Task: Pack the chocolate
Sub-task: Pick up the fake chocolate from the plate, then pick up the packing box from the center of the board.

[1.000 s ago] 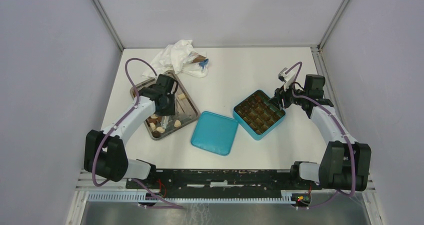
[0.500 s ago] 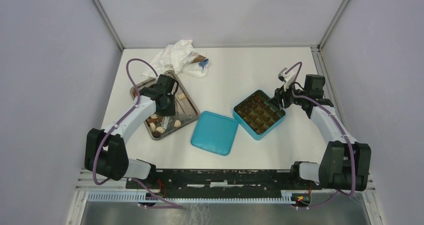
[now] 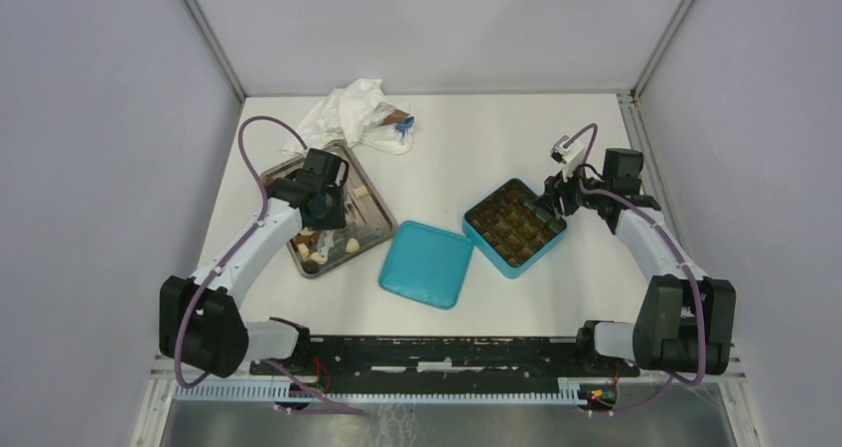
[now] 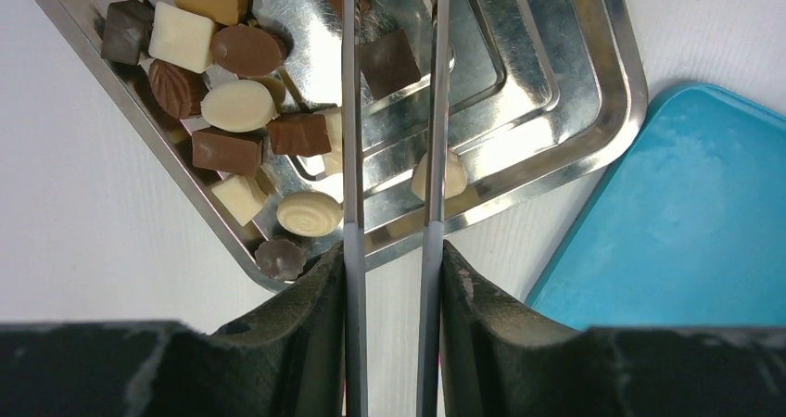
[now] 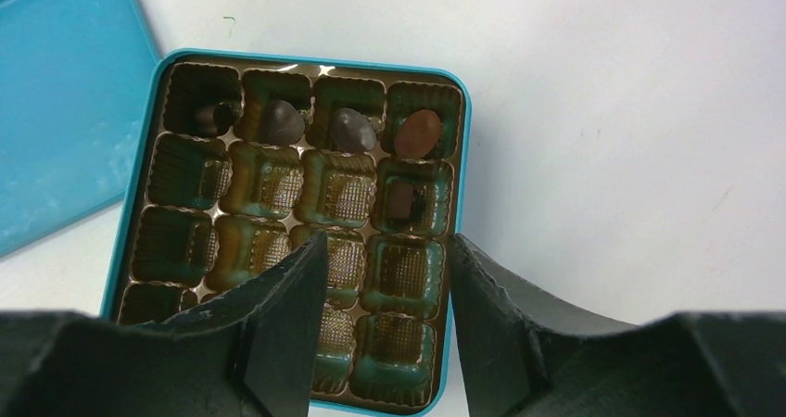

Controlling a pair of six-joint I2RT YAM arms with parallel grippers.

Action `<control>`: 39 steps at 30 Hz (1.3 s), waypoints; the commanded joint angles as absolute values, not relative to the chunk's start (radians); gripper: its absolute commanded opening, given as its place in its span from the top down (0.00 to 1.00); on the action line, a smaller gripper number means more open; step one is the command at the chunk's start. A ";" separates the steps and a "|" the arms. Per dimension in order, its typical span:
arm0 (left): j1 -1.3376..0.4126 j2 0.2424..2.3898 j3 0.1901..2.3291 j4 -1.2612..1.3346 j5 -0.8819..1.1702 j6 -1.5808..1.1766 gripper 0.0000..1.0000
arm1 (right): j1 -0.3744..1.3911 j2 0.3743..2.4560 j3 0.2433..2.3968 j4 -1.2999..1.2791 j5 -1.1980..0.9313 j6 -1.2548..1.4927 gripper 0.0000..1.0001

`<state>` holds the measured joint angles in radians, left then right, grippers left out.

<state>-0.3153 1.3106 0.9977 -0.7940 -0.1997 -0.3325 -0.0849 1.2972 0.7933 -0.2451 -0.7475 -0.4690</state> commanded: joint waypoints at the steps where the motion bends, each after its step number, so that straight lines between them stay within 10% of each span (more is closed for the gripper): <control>1: -0.311 1.241 0.991 -0.777 -0.174 -0.323 0.98 | -0.079 1.304 0.799 -0.228 -0.721 -0.490 0.43; 20: -0.321 1.037 0.956 -0.678 0.153 -0.382 0.98 | -0.024 1.468 0.860 -0.256 -0.388 -0.552 0.42; 39: -0.697 1.095 0.956 -0.485 0.034 -0.497 0.98 | -0.006 1.421 0.836 -0.194 -0.366 -0.569 0.99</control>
